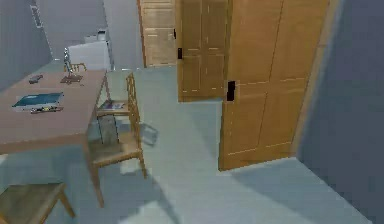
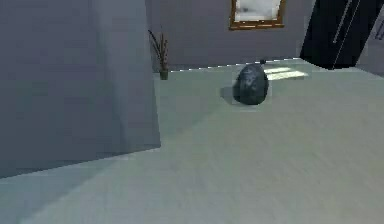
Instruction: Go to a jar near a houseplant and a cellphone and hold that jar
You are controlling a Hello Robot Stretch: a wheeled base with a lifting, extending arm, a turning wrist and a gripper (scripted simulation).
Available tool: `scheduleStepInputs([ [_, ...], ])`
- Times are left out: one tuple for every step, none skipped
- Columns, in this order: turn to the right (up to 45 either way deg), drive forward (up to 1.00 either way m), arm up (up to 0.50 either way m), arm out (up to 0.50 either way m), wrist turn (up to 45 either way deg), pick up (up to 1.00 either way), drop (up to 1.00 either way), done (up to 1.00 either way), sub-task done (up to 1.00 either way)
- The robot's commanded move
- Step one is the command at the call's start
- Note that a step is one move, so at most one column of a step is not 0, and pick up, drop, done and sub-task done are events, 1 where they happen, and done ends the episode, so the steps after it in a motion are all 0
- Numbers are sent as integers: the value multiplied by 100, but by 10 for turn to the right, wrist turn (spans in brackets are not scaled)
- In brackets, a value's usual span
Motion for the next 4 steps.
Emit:
scheduleStepInputs([
  [0,100,0,0,0,0,0,0,0],
  [0,60,0,0,0,0,0,0,0],
  [30,0,0,0,0,0,0,0,0],
  [-180,0,0,0,0,0,0,0,0],
])
